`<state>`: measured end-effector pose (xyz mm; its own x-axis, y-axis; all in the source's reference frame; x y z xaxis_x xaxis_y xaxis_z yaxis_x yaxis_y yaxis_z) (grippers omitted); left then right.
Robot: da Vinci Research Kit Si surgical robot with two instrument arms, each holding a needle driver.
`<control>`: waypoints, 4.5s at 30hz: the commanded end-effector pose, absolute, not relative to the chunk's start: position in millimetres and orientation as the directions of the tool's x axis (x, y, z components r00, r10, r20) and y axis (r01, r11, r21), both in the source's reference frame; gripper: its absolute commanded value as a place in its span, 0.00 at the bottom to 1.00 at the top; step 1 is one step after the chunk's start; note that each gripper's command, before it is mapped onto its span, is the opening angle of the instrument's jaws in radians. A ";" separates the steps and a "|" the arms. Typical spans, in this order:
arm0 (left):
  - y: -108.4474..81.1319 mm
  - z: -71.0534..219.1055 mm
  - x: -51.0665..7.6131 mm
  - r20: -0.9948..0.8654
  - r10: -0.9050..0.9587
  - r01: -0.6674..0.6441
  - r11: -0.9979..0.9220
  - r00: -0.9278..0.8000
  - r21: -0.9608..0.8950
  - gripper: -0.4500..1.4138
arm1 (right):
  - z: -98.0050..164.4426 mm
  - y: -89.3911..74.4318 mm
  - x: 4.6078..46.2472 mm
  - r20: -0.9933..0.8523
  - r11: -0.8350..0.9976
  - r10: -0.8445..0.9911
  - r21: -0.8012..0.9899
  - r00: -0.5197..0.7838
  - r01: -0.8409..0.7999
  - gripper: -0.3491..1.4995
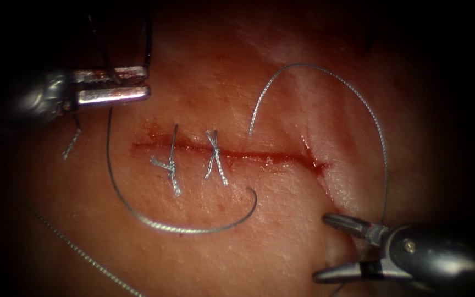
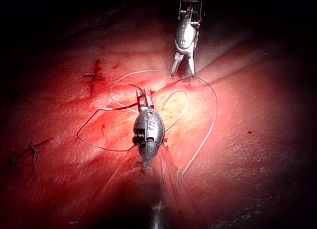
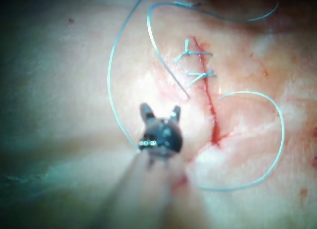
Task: Wound Closure
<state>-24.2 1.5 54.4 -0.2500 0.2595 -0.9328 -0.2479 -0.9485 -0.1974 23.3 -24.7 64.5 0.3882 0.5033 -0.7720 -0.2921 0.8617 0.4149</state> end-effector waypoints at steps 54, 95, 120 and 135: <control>0.7 55.1 -25.4 -0.936 0.254 -0.234 -0.952 -0.242 -0.197 0.00 | 62.8 -24.5 23.7 -0.796 0.920 0.384 0.287 0.469 -0.266 0.79; 0.0 56.0 -25.5 -0.937 0.250 -0.235 -0.953 -0.242 -0.193 0.00 | 58.1 -34.1 24.8 -0.827 0.921 0.369 0.386 0.425 -0.049 0.00; -0.1 56.0 -25.1 -0.938 0.249 -0.230 -0.954 -0.241 -0.194 0.00 | 61.9 -26.9 20.3 -0.767 0.955 0.296 0.236 0.569 -0.179 0.86; -0.1 56.1 -25.1 -0.938 0.248 -0.229 -0.954 -0.240 -0.193 0.00 | 70.8 -25.0 28.1 -0.779 0.949 0.291 0.162 0.555 -0.271 0.84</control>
<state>-24.6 0.1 55.5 -0.2423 0.2484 -0.9379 -0.2298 -0.9539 -0.1932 27.4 -24.7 70.4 0.5558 0.2930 -0.7780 -0.2757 0.9478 0.1600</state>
